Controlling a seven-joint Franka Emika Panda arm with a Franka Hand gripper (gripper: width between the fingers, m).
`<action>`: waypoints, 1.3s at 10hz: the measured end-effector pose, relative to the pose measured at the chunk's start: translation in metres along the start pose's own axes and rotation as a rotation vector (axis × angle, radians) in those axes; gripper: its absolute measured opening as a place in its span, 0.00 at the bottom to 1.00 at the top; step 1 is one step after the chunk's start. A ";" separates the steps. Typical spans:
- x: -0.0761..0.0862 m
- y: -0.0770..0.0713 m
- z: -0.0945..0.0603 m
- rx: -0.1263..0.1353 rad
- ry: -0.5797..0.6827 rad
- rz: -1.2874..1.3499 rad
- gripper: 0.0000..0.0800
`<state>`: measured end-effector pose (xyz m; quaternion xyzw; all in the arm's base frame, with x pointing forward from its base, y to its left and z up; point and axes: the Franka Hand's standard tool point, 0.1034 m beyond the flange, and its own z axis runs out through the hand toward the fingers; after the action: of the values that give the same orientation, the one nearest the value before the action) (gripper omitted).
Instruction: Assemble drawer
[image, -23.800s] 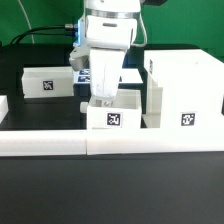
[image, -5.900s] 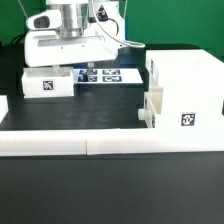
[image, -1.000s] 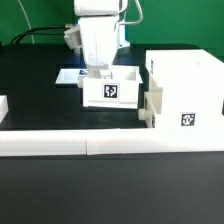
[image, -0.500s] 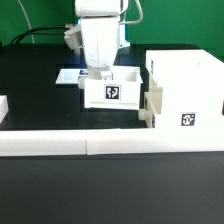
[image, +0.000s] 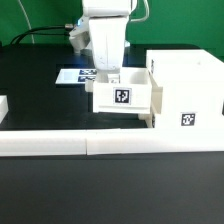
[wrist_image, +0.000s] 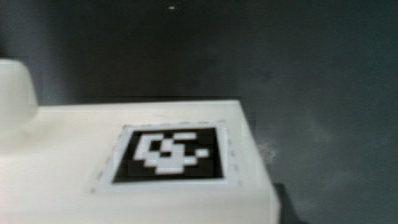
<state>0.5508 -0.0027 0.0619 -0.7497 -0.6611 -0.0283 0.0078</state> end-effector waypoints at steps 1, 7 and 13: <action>-0.001 -0.001 0.001 0.002 -0.001 0.002 0.05; 0.003 -0.004 0.003 0.010 -0.012 -0.068 0.05; 0.005 -0.004 0.003 0.009 -0.014 -0.069 0.05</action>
Offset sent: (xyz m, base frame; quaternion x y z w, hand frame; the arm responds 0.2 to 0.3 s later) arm 0.0000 0.0000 0.0000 0.0000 0.0000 0.0000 1.0000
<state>0.5472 0.0025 0.0586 -0.7264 -0.6869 -0.0203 0.0054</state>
